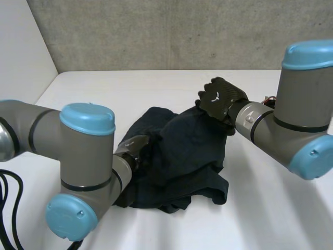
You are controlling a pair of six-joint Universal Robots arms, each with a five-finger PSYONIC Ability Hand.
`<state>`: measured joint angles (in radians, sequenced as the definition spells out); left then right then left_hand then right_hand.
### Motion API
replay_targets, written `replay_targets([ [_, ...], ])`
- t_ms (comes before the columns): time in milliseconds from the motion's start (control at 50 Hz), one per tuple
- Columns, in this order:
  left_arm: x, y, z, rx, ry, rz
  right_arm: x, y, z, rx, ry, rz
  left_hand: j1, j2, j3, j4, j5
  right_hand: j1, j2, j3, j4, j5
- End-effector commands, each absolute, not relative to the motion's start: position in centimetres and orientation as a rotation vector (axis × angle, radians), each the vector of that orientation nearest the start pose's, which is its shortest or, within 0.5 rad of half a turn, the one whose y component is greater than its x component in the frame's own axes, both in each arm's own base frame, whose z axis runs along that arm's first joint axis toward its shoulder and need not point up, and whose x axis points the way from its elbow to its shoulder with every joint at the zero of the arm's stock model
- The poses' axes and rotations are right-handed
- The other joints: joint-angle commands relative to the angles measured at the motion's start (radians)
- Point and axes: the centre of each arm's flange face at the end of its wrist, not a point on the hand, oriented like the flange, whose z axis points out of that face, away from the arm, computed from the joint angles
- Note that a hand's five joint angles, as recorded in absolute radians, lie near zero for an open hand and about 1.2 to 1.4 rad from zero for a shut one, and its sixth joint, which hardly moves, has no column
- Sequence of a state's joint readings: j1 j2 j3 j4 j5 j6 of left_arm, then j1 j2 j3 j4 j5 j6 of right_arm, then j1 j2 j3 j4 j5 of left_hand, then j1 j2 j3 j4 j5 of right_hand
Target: Fold the shorts.
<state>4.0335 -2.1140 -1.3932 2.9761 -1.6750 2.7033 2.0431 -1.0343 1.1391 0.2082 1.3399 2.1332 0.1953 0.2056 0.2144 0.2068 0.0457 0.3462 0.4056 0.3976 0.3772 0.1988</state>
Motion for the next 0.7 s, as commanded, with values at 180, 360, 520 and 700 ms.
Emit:
replay_targets([
  [180, -33.3, -22.0, 17.8, 0.407, 3.005, -1.782, 31.2, -32.4, 20.0, -1.925, 1.847, -1.960, 1.201, 1.191, 1.182, 1.189, 1.176, 1.050, 0.991, 0.999, 1.019, 1.023],
  [360, -30.4, -22.4, 34.9, 0.829, 2.132, -2.323, 28.4, -27.7, 37.3, -1.421, 1.726, -2.356, 1.201, 1.191, 1.182, 1.189, 1.176, 1.050, 0.991, 0.999, 1.019, 1.023],
  [520, -27.6, -19.8, 42.8, 0.840, 1.711, -2.465, 25.9, -25.1, 40.2, -1.435, 1.897, -2.189, 1.201, 1.191, 1.182, 1.189, 1.176, 1.050, 0.991, 0.999, 1.019, 1.023],
  [700, -29.1, -21.9, 36.2, 1.002, 1.878, -2.245, 26.7, -25.3, 37.7, -1.385, 1.988, -2.016, 1.201, 1.191, 1.182, 1.189, 1.176, 1.050, 0.991, 0.999, 1.019, 1.023],
])
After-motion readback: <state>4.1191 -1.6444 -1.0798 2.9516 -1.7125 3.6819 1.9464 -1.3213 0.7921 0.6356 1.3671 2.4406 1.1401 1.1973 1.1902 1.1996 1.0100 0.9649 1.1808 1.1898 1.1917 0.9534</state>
